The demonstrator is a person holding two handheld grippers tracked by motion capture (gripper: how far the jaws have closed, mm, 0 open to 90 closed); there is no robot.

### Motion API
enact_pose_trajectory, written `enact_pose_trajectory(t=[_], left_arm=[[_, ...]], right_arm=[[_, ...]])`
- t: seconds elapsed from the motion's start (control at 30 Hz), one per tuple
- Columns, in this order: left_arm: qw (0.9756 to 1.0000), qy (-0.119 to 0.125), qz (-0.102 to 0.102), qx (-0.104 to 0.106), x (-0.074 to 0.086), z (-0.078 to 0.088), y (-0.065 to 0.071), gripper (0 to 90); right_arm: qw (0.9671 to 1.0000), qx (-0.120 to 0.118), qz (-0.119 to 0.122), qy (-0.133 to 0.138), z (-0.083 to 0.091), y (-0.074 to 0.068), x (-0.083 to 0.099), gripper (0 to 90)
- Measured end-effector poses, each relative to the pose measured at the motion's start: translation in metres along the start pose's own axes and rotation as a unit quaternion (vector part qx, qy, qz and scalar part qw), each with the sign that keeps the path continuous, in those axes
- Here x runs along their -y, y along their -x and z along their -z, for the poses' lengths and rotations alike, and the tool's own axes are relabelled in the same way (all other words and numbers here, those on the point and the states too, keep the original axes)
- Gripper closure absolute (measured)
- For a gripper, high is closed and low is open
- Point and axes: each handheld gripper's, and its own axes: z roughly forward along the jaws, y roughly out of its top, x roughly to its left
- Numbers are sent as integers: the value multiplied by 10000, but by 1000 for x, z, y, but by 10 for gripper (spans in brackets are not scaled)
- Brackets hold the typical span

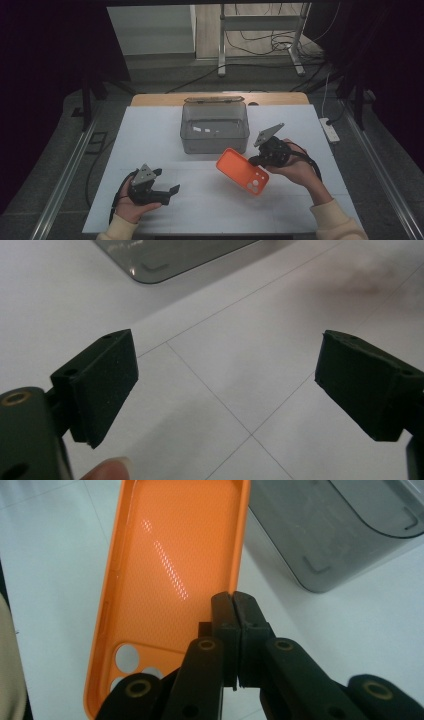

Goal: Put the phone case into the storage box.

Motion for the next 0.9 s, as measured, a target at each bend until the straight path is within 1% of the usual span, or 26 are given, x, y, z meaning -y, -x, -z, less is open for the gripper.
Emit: enact_pose_trajectory(t=[0.07, 0.23, 0.4, 0.47, 0.57, 0.63, 0.73, 0.8, 0.9], left_arm=[[10000, 23, 23, -24, -1, 0, 0, 98], [10000, 28, 43, 4, -2, 0, 0, 95], [9999, 52, 87, -36, -5, 1, 1, 88], [9999, 87, 87, 13, -6, 1, 3, 89], [9999, 78, -26, 107, -8, 2, 6, 82], [9999, 46, -55, 125, -9, 1, 7, 84], [9999, 37, -47, 146, -10, 1, 8, 85], [9998, 62, -1, 210, -10, 2, 8, 85], [9998, 65, 5, 207, -11, 2, 8, 86]], right_arm=[[10000, -12, 0, -27, 0, -1, -1, 886], [10000, -30, 43, -12, -2, -5, -3, 886], [9999, -42, 105, -35, -5, -9, -6, 886], [9999, -70, 124, -46, -7, -11, -7, 886], [9997, -102, 202, -26, -7, -16, -10, 886], [9996, -117, 262, 10, -7, -20, -13, 886], [9994, -131, 325, 35, -7, -24, -17, 886], [9993, -130, 345, 29, -8, -26, -18, 886], [9992, -131, 383, 20, -9, -28, -19, 886]])
